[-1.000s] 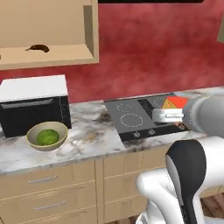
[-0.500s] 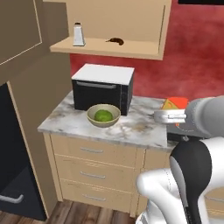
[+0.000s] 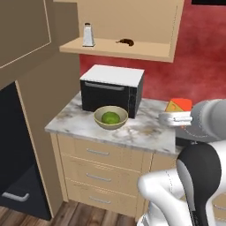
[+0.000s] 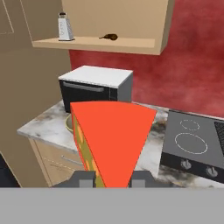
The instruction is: Pick the cheese from the fridge and the cheese grater from the cabinet and place them next to the salad bowl.
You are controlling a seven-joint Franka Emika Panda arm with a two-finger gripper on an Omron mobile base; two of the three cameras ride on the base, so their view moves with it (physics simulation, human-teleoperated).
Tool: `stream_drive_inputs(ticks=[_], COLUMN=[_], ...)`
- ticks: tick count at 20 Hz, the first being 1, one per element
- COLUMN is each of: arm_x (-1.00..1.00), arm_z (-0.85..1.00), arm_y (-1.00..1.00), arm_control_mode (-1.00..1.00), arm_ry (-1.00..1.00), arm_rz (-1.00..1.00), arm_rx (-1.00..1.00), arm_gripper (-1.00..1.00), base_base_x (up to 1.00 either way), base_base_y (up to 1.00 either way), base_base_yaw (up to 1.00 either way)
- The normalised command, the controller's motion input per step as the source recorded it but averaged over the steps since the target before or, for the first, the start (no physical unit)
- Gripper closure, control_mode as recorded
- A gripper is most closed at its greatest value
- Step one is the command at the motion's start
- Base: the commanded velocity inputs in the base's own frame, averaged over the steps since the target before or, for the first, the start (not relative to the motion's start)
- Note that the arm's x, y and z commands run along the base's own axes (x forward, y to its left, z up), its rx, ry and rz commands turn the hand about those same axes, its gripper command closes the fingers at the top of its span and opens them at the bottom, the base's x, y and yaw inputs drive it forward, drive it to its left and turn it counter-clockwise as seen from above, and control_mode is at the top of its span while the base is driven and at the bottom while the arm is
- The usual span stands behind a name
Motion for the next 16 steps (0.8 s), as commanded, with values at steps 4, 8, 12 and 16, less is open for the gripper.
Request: stream_drive_inputs(ticks=[4, 8, 12, 16], arm_x=[0.00, 0.00, 0.00, 0.00], arm_z=[0.00, 0.00, 0.00, 0.00], arm_y=[0.00, 0.00, 0.00, 0.00], arm_control_mode=[1.00, 1.00, 1.00, 1.00], arm_ry=[0.00, 0.00, 0.00, 0.00], arm_rz=[0.00, 0.00, 0.00, 0.00], arm_rx=[0.00, 0.00, 0.00, 0.00], arm_gripper=[1.00, 1.00, 1.00, 1.00], base_base_x=[0.60, 0.62, 0.59, 0.50], base_base_y=[0.09, 0.15, 0.38, 0.41], base_base_yaw=[0.00, 0.00, 0.00, 0.00])
